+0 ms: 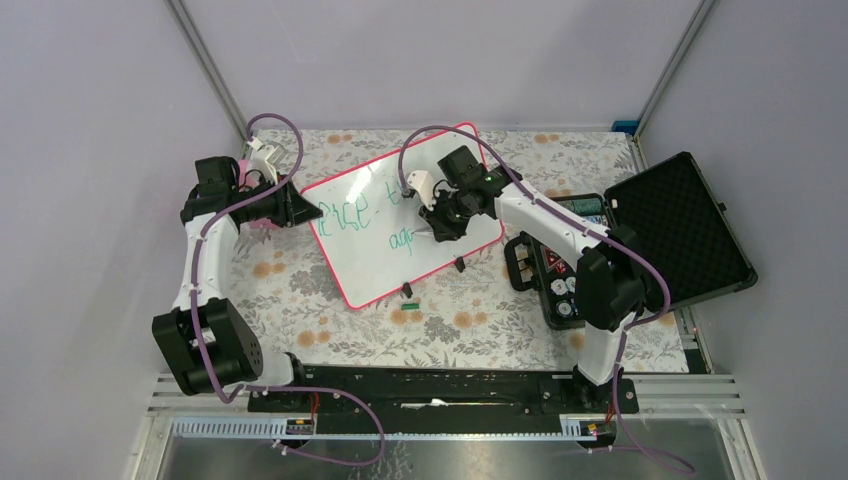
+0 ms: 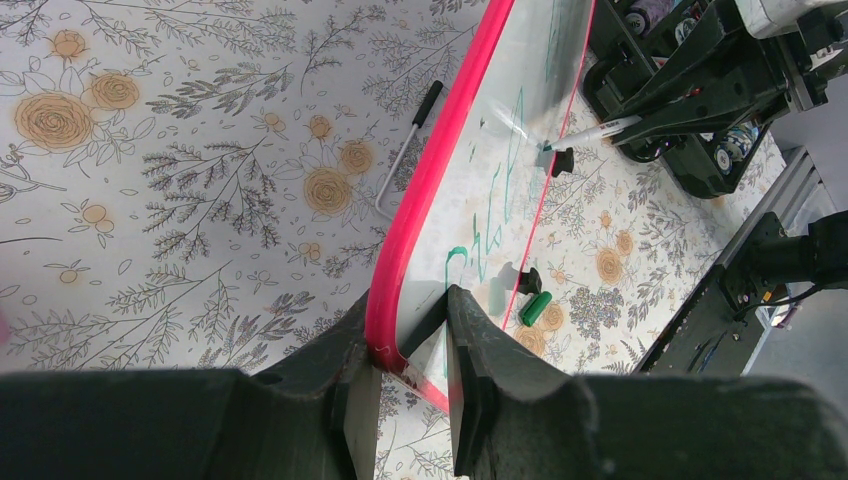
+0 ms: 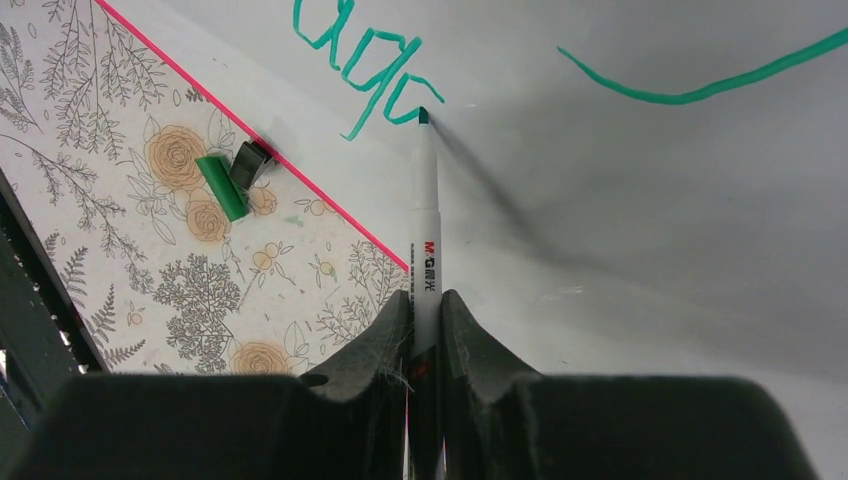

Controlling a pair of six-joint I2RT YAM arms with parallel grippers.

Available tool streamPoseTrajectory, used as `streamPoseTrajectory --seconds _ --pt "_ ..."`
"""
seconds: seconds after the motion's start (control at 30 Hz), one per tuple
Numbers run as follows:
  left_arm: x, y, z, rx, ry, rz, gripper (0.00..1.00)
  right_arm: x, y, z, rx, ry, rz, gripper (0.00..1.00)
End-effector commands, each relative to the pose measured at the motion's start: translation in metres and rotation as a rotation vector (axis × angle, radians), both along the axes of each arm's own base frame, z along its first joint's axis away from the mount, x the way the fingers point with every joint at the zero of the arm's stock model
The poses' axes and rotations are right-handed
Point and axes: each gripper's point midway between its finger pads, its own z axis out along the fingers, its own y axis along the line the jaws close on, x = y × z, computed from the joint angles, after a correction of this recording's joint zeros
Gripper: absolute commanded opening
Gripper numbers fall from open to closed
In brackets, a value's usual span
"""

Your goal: Write a sentence on the whiteboard

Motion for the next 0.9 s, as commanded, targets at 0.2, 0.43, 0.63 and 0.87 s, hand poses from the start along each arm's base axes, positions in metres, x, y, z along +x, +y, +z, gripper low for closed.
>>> streamPoseTrajectory --seconds 0.2,0.43,0.63,0.87 --pt "0.003 0.003 0.005 0.073 -0.088 -0.015 0.00 0.029 0.001 0.027 0.027 -0.111 -0.043 0.00" --pt "0.003 0.003 0.005 0.070 -0.088 -0.016 0.00 0.025 0.002 0.022 0.030 -0.090 -0.035 0.00" --pt "0.004 0.003 0.005 0.073 -0.089 -0.014 0.00 0.015 0.001 0.011 0.026 -0.052 -0.023 0.00" --pt "0.004 0.004 0.004 0.073 -0.084 -0.013 0.00 0.006 -0.003 0.001 0.008 -0.029 -0.012 0.00"
